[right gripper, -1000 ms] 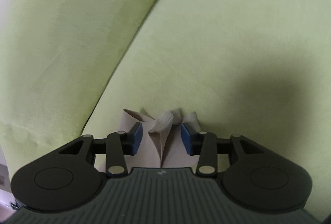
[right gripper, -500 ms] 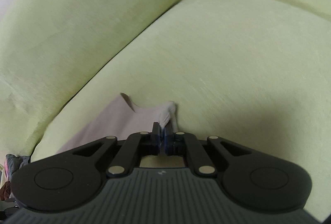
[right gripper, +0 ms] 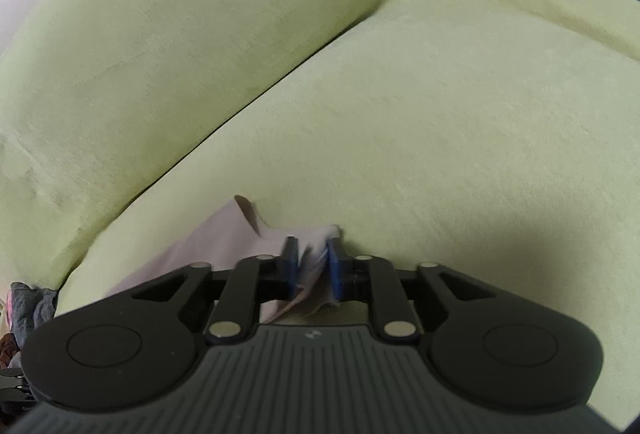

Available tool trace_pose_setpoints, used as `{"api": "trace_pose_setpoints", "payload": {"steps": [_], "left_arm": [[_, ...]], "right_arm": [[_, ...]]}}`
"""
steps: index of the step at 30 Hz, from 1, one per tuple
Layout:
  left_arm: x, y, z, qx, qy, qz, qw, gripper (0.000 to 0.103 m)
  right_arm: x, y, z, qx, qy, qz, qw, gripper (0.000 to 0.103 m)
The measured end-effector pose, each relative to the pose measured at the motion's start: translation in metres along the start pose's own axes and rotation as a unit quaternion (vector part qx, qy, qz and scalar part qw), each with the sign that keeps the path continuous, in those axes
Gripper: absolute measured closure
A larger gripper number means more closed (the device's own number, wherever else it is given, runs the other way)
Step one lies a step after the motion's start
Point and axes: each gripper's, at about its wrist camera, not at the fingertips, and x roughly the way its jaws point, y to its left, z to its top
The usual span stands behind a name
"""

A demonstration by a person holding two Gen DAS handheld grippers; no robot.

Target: Fold clothes

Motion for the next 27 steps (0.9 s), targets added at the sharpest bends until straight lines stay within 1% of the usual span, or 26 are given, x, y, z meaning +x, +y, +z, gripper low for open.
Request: {"api": "trace_pose_setpoints", "payload": {"steps": [2, 3, 5, 6, 9, 10, 11, 13, 14, 15, 16, 18, 20, 21, 22, 23, 24, 26, 27], "left_arm": [[0.0, 0.0, 0.0, -0.001, -0.002, 0.0, 1.0, 0.043], [0.0, 0.0, -0.001, -0.002, -0.003, 0.001, 1.0, 0.042], [0.0, -0.001, -0.001, -0.004, -0.005, 0.002, 1.0, 0.042], [0.0, -0.002, -0.001, -0.004, -0.005, 0.003, 1.0, 0.042], [0.0, -0.003, -0.001, -0.003, -0.006, 0.003, 1.0, 0.042], [0.0, -0.002, -0.001, -0.003, -0.005, 0.002, 1.0, 0.042], [0.0, -0.002, -0.001, -0.003, -0.005, 0.001, 1.0, 0.042], [-0.001, 0.0, 0.0, -0.006, -0.002, 0.001, 1.0, 0.042], [-0.002, 0.0, 0.001, -0.008, -0.001, 0.002, 1.0, 0.042], [-0.004, 0.0, 0.002, -0.012, 0.0, 0.001, 0.9999, 0.042], [-0.007, -0.001, 0.002, -0.014, -0.002, 0.0, 0.9999, 0.042], [-0.011, -0.002, 0.001, -0.014, -0.006, -0.002, 0.9999, 0.042], [-0.013, -0.003, -0.001, -0.015, -0.006, -0.003, 0.9999, 0.042], [-0.013, -0.003, -0.002, -0.015, -0.005, -0.004, 0.9999, 0.042], [-0.013, -0.004, -0.003, -0.014, -0.002, -0.003, 0.9999, 0.042], [-0.013, -0.004, -0.004, -0.012, 0.0, 0.002, 0.9999, 0.042], [-0.014, -0.004, -0.005, -0.012, 0.0, 0.003, 0.9999, 0.042], [-0.015, -0.003, -0.007, -0.013, 0.001, 0.004, 0.9999, 0.042], [-0.016, -0.002, -0.008, -0.016, 0.002, 0.002, 0.9999, 0.042]], "right_arm": [[-0.007, 0.007, 0.001, -0.023, -0.023, 0.012, 0.999, 0.099], [-0.009, 0.009, 0.001, -0.032, -0.031, 0.011, 0.999, 0.099], [-0.004, 0.008, -0.004, -0.041, -0.021, -0.004, 0.999, 0.098], [0.003, 0.004, -0.008, -0.042, -0.007, -0.019, 0.999, 0.098], [0.01, -0.003, -0.014, -0.033, 0.009, -0.035, 0.999, 0.093], [0.007, -0.003, -0.014, -0.032, 0.004, -0.04, 0.999, 0.082], [0.003, -0.001, -0.011, -0.036, -0.008, -0.065, 0.997, 0.075], [0.0, 0.001, -0.009, -0.05, -0.016, -0.096, 0.994, 0.073], [-0.004, 0.004, -0.007, -0.056, -0.017, -0.104, 0.993, 0.073], [-0.01, 0.005, -0.005, -0.05, -0.017, -0.085, 0.995, 0.073], [-0.015, 0.006, -0.004, -0.04, -0.014, -0.054, 0.998, 0.074], [-0.017, 0.011, -0.005, -0.046, -0.007, -0.036, 0.998, 0.077], [-0.016, 0.02, -0.009, -0.066, 0.007, -0.006, 0.998, 0.087], [-0.012, 0.023, -0.011, -0.075, 0.017, -0.003, 0.997, 0.088], [-0.007, 0.026, -0.013, -0.082, 0.03, -0.002, 0.996, 0.089], [0.002, 0.024, -0.015, -0.084, 0.051, -0.013, 0.995, 0.096], [0.008, 0.021, -0.018, -0.081, 0.069, -0.034, 0.994, 0.103], [0.003, 0.016, -0.018, -0.066, 0.07, -0.043, 0.994, 0.103], [-0.002, 0.016, -0.018, -0.063, 0.073, -0.055, 0.994, 0.103]]}}
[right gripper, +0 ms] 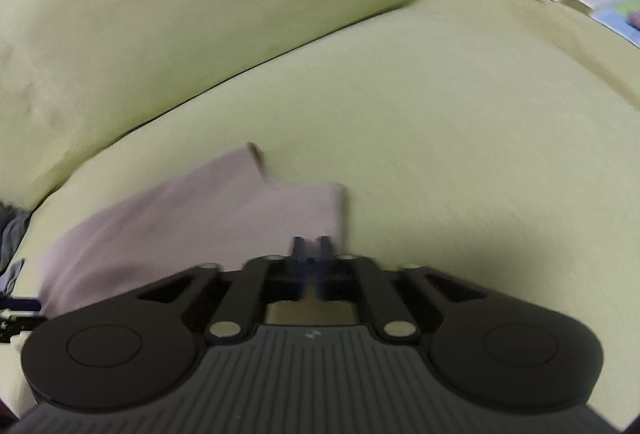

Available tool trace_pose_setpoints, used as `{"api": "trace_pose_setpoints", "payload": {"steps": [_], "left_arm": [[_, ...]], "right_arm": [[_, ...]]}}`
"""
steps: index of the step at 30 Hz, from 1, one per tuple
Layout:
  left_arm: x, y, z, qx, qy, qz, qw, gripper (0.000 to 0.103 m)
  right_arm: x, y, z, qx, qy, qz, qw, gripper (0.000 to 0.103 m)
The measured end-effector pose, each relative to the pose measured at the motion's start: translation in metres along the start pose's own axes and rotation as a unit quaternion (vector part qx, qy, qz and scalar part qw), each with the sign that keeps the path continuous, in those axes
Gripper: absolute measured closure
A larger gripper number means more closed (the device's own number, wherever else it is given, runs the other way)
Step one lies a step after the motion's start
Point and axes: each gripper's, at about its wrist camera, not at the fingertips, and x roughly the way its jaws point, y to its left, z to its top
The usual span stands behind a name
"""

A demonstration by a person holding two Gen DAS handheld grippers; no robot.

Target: Fold clothes

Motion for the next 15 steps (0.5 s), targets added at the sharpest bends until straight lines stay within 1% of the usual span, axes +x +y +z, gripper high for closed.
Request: {"api": "trace_pose_setpoints", "payload": {"steps": [1, 3, 4, 5, 6, 7, 8, 9, 10, 11, 12, 13, 14, 15], "left_arm": [[0.0, 0.001, -0.001, -0.004, 0.001, -0.001, 1.0, 0.042], [0.001, 0.001, -0.001, -0.006, 0.002, -0.001, 1.0, 0.042], [0.002, 0.001, -0.002, -0.007, 0.003, 0.0, 1.0, 0.042], [0.002, 0.0, -0.002, -0.007, 0.003, -0.001, 1.0, 0.042], [0.002, -0.001, -0.001, -0.007, 0.002, -0.003, 1.0, 0.042], [0.001, -0.002, 0.0, -0.007, 0.0, -0.004, 1.0, 0.042], [0.001, -0.002, 0.0, -0.006, -0.001, -0.005, 1.0, 0.042], [0.0, -0.003, 0.0, -0.004, -0.003, -0.004, 1.0, 0.042], [-0.002, -0.003, 0.001, -0.005, -0.005, -0.002, 1.0, 0.042], [-0.004, -0.001, 0.001, -0.007, -0.007, -0.003, 0.9999, 0.042], [-0.005, 0.0, 0.0, -0.009, -0.009, -0.004, 0.9999, 0.042], [-0.006, 0.001, 0.0, -0.013, -0.01, -0.008, 0.9998, 0.042], [-0.007, 0.002, -0.001, -0.018, -0.01, -0.011, 0.9997, 0.042], [-0.006, 0.002, -0.001, -0.02, -0.008, -0.015, 0.9996, 0.042]], "right_arm": [[-0.006, 0.001, -0.002, -0.003, 0.002, -0.02, 1.0, 0.097], [-0.017, 0.002, -0.004, -0.018, -0.005, -0.054, 0.998, 0.097], [-0.019, 0.003, -0.003, -0.022, -0.013, -0.053, 0.998, 0.097], [-0.02, 0.005, 0.001, -0.029, -0.026, -0.042, 0.998, 0.097], [-0.019, 0.009, 0.004, -0.031, -0.032, -0.023, 0.999, 0.097], [-0.017, 0.011, 0.005, -0.032, -0.032, -0.007, 0.999, 0.097], [-0.008, 0.014, 0.006, -0.034, -0.021, 0.019, 0.999, 0.099], [0.0, 0.016, 0.006, -0.036, -0.009, 0.035, 0.999, 0.099], [0.006, 0.016, 0.005, -0.037, 0.004, 0.002, 0.999, 0.1], [0.007, 0.016, 0.005, -0.035, 0.007, -0.019, 0.999, 0.103], [0.004, 0.016, 0.006, -0.023, -0.005, -0.02, 1.0, 0.103], [0.0, 0.016, 0.007, -0.014, -0.016, -0.021, 1.0, 0.098], [-0.003, 0.02, 0.007, -0.019, -0.023, -0.016, 0.999, 0.094], [-0.007, 0.03, 0.007, -0.035, -0.036, 0.002, 0.999, 0.094]]}}
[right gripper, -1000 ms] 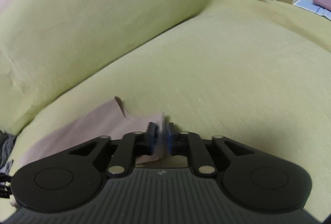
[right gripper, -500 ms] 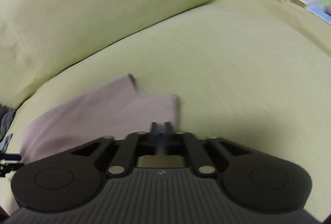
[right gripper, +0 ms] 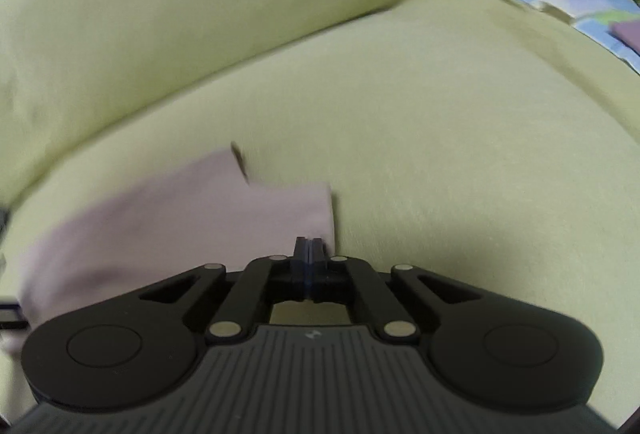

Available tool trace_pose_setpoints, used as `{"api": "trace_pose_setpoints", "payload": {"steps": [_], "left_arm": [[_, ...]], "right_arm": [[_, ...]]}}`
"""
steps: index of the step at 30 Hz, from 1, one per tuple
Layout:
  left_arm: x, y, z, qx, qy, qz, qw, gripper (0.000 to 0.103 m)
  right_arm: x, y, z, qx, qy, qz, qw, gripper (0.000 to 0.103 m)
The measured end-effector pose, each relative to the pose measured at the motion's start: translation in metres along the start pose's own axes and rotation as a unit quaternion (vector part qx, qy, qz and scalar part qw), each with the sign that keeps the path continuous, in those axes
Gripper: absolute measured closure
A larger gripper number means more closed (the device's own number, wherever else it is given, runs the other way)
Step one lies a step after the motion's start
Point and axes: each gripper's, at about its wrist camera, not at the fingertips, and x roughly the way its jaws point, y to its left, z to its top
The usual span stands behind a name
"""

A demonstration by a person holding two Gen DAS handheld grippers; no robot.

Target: Fold clothes

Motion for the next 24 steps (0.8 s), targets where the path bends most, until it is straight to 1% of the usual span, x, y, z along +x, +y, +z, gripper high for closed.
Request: {"api": "trace_pose_setpoints", "payload": {"steps": [1, 2, 3, 4, 6, 7, 8, 9, 11, 12, 13, 14, 16, 18, 19, 20, 21, 22, 23, 24], "left_arm": [[0.001, -0.002, 0.0, 0.002, -0.001, -0.002, 1.0, 0.042], [0.002, -0.003, 0.0, 0.004, -0.001, -0.004, 1.0, 0.042], [0.002, -0.006, 0.0, 0.006, -0.002, -0.006, 1.0, 0.042], [0.004, -0.008, 0.0, 0.011, -0.004, -0.009, 0.9999, 0.042], [0.01, -0.012, -0.002, 0.019, 0.0, -0.01, 0.9998, 0.042], [0.014, -0.011, -0.005, 0.022, 0.005, -0.007, 0.9997, 0.042], [0.016, -0.01, -0.007, 0.025, 0.003, -0.005, 0.9997, 0.042], [0.015, -0.009, -0.009, 0.029, -0.002, -0.009, 0.9995, 0.041], [0.013, -0.008, -0.011, 0.037, -0.007, -0.011, 0.9993, 0.041], [0.012, -0.007, -0.013, 0.045, -0.007, -0.009, 0.9989, 0.041], [0.01, -0.007, -0.014, 0.052, -0.005, -0.008, 0.9986, 0.041], [0.007, -0.006, -0.014, 0.05, -0.003, -0.011, 0.9987, 0.041], [0.001, -0.005, -0.012, 0.045, -0.002, -0.019, 0.9988, 0.041], [-0.007, -0.002, -0.006, 0.028, -0.023, -0.041, 0.9985, 0.041], [-0.008, -0.001, -0.002, 0.025, -0.029, -0.045, 0.9983, 0.041], [-0.008, 0.0, 0.002, 0.024, -0.035, -0.046, 0.998, 0.041], [-0.005, 0.0, 0.009, 0.026, -0.041, -0.044, 0.9979, 0.041], [-0.001, 0.0, 0.012, 0.027, -0.038, -0.04, 0.9981, 0.041], [0.005, 0.0, 0.015, 0.028, -0.033, -0.034, 0.9985, 0.041], [0.012, 0.001, 0.016, 0.028, -0.026, -0.028, 0.9989, 0.041]], "right_arm": [[0.0, 0.006, 0.0, -0.007, -0.002, 0.02, 1.0, 0.093], [0.003, 0.015, 0.0, -0.016, 0.003, 0.056, 0.998, 0.091], [0.009, 0.027, -0.001, -0.025, 0.016, 0.09, 0.995, 0.091], [0.015, 0.035, -0.002, -0.032, 0.029, 0.113, 0.993, 0.091], [0.03, 0.053, -0.007, -0.047, 0.064, 0.168, 0.983, 0.091], [0.039, 0.061, -0.01, -0.057, 0.079, 0.185, 0.978, 0.094], [0.05, 0.067, -0.013, -0.078, 0.087, 0.166, 0.979, 0.096], [0.06, 0.07, -0.015, -0.093, 0.092, 0.15, 0.98, 0.103], [0.07, 0.059, -0.009, -0.072, 0.079, 0.148, 0.983, 0.103], [0.074, 0.05, -0.001, -0.043, 0.075, 0.145, 0.986, 0.103], [0.073, 0.047, 0.003, -0.035, 0.071, 0.14, 0.987, 0.103], [0.07, 0.049, 0.008, -0.035, 0.063, 0.135, 0.988, 0.096], [0.064, 0.051, 0.017, -0.032, 0.048, 0.129, 0.99, 0.091], [0.069, 0.055, 0.02, -0.014, 0.043, 0.162, 0.986, 0.089], [0.071, 0.057, 0.021, -0.007, 0.042, 0.175, 0.984, 0.089], [0.077, 0.06, 0.019, -0.012, 0.047, 0.177, 0.983, 0.089], [0.088, 0.067, 0.016, -0.026, 0.062, 0.173, 0.983, 0.089], [0.102, 0.071, 0.013, -0.04, 0.075, 0.155, 0.984, 0.091], [0.111, 0.071, 0.012, -0.043, 0.072, 0.139, 0.987, 0.103], [0.117, 0.067, 0.014, -0.036, 0.063, 0.135, 0.988, 0.103]]}}
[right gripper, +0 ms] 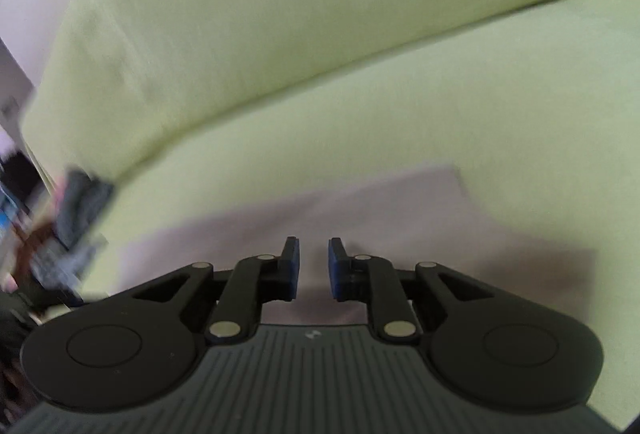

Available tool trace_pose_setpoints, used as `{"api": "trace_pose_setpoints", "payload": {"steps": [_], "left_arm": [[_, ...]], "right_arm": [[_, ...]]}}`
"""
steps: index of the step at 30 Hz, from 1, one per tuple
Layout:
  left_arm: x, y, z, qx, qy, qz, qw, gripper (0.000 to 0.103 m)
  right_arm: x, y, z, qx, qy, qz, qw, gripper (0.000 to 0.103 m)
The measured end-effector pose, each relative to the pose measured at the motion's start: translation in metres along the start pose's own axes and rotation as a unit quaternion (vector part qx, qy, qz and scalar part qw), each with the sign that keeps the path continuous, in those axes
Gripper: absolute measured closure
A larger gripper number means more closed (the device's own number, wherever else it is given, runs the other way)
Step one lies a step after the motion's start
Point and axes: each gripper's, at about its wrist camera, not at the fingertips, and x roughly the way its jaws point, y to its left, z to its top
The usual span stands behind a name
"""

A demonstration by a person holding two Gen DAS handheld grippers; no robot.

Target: Fold clothes

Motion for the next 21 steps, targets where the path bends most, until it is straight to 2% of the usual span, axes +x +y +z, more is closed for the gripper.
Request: {"api": "trace_pose_setpoints", "payload": {"steps": [2, 4, 5, 6, 8, 10, 12, 14, 16, 18, 19, 20, 21], "left_arm": [[0.012, 0.004, -0.003, 0.004, 0.014, 0.016, 0.9998, 0.041], [0.007, 0.003, -0.002, 0.011, 0.009, 0.02, 0.9997, 0.041], [0.004, 0.003, -0.002, 0.012, 0.005, 0.024, 0.9996, 0.041], [0.001, 0.004, -0.002, 0.013, -0.001, 0.021, 0.9997, 0.041], [-0.006, 0.007, 0.004, 0.008, -0.027, -0.006, 0.9996, 0.041], [0.0, 0.009, 0.009, 0.005, -0.024, -0.007, 0.9997, 0.04], [0.013, 0.015, 0.016, 0.004, -0.014, 0.009, 0.9998, 0.04], [0.023, 0.02, 0.022, 0.001, -0.012, 0.022, 0.9997, 0.04], [0.031, 0.027, 0.028, 0.004, -0.034, 0.029, 0.999, 0.037], [0.043, 0.033, 0.04, 0.0, -0.044, 0.049, 0.9979, 0.035], [0.047, 0.039, 0.046, -0.003, -0.048, 0.058, 0.9971, 0.035], [0.047, 0.043, 0.05, -0.009, -0.051, 0.064, 0.9966, 0.035], [0.046, 0.047, 0.052, -0.012, -0.051, 0.075, 0.9958, 0.035]], "right_arm": [[0.009, -0.013, 0.009, 0.028, -0.019, -0.005, 0.999, 0.103], [0.014, -0.019, 0.022, 0.042, -0.037, -0.041, 0.998, 0.103], [0.013, -0.021, 0.03, 0.046, -0.042, -0.05, 0.997, 0.096], [0.011, -0.02, 0.03, 0.046, -0.044, -0.042, 0.997, 0.095], [0.004, -0.005, 0.027, 0.026, -0.041, 0.001, 0.999, 0.095], [0.003, 0.017, 0.019, -0.016, -0.016, 0.024, 0.999, 0.092], [0.014, 0.027, 0.013, -0.045, 0.005, -0.003, 0.999, 0.092], [0.031, 0.024, 0.013, -0.051, 0.005, -0.034, 0.998, 0.096], [0.042, 0.015, 0.022, -0.038, -0.005, -0.041, 0.998, 0.102], [0.054, 0.01, 0.036, -0.032, -0.007, -0.049, 0.998, 0.102], [0.061, 0.013, 0.041, -0.035, -0.008, -0.054, 0.998, 0.101], [0.064, 0.015, 0.048, -0.038, -0.008, -0.061, 0.997, 0.093], [0.059, 0.017, 0.052, -0.04, -0.009, -0.059, 0.997, 0.092]]}}
